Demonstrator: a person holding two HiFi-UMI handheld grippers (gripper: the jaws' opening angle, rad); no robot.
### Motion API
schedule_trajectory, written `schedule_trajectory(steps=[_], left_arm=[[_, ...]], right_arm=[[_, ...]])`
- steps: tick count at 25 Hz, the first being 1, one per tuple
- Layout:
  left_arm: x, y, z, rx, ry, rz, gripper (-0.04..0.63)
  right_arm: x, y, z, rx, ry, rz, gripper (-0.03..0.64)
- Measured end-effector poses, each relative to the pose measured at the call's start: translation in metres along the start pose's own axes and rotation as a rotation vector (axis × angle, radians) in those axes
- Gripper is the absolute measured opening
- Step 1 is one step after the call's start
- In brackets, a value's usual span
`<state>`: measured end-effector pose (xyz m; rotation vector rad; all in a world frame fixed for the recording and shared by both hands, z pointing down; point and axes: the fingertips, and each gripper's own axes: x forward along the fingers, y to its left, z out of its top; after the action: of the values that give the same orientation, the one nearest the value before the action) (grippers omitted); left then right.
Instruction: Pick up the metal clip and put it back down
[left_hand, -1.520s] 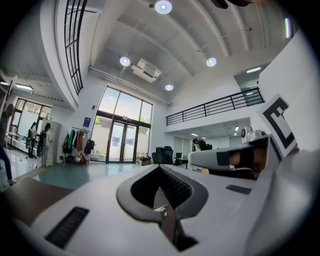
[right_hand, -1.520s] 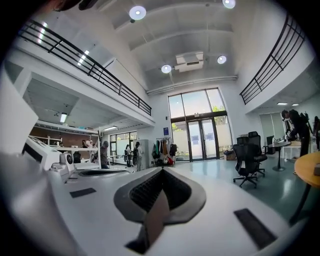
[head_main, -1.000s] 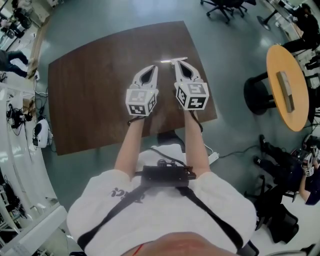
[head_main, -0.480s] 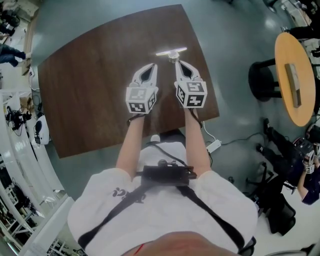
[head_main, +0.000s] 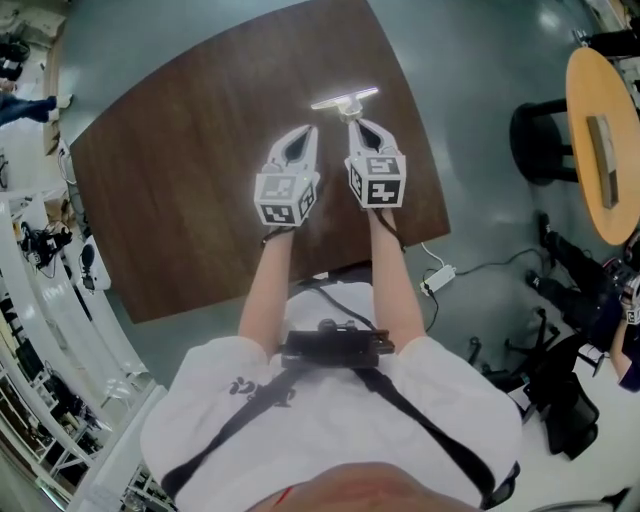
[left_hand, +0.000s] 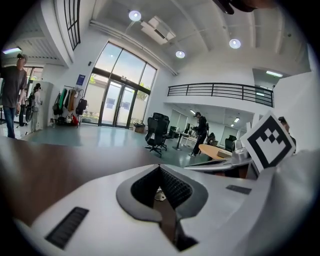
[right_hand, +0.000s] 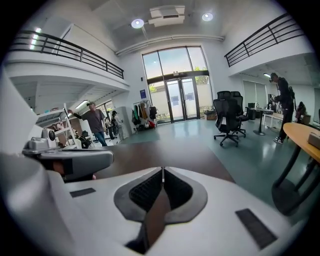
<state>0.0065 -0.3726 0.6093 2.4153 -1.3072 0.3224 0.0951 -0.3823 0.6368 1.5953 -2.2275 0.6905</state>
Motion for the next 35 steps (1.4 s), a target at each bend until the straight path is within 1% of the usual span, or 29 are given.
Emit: schedule_trajectory(steps=[1,2,3,5,7,10,14,15,17,20,26,31,34,35], left_arm=[[0.004,0.002,-0.002,-0.001,0.007,0.001,-0.005],[0.007,0.002,-0.004,-0.001,0.015,0.0,-0.005],[0.011,0.001,-0.006,-0.002,0.024,-0.003,-0.005],[0.018,0.001,-0.011,-0.003,0.042,-0.013,-0.005],[0.024,0.003,-0.015,-0.004,0.063,-0.021,-0.005],[0.034,0.005,-0.025,-0.011,0.085,-0.023,-0.005],[0.043,0.009,-0.033,-0.017,0.103,-0.022,-0.005],[0.045,0.01,-0.035,-0.02,0.107,-0.022,-0.005],[0.05,0.013,-0.038,-0.027,0.114,-0.016,-0.005],[0.059,0.015,-0.044,-0.041,0.121,-0.003,-0.005],[0.067,0.015,-0.053,-0.058,0.142,0.005,-0.005],[0.063,0.019,-0.059,-0.07,0.144,0.024,-0.005],[0.058,0.025,-0.062,-0.076,0.146,0.037,-0.005],[0.057,0.026,-0.062,-0.076,0.145,0.04,-0.005]], right_arm=[[0.005,-0.002,-0.003,0.003,0.013,-0.001,-0.011],[0.009,-0.005,-0.007,0.005,0.027,-0.002,0.012],[0.012,-0.008,-0.01,0.009,0.037,-0.004,0.054],[0.018,-0.013,-0.011,0.017,0.048,-0.012,0.063],[0.027,-0.016,-0.017,0.025,0.066,-0.018,0.086],[0.039,-0.023,-0.029,0.022,0.104,-0.032,0.155],[0.055,-0.033,-0.047,0.026,0.146,-0.05,0.216],[0.06,-0.035,-0.053,0.022,0.163,-0.057,0.241],[0.07,-0.041,-0.062,0.007,0.195,-0.064,0.315],[0.088,-0.047,-0.072,-0.004,0.219,-0.051,0.318],[0.115,-0.054,-0.08,0.012,0.25,-0.038,0.318],[0.123,-0.054,-0.091,0.004,0.275,-0.07,0.316],[0.127,-0.053,-0.091,-0.001,0.269,-0.082,0.316],[0.128,-0.053,-0.089,-0.008,0.266,-0.082,0.306]])
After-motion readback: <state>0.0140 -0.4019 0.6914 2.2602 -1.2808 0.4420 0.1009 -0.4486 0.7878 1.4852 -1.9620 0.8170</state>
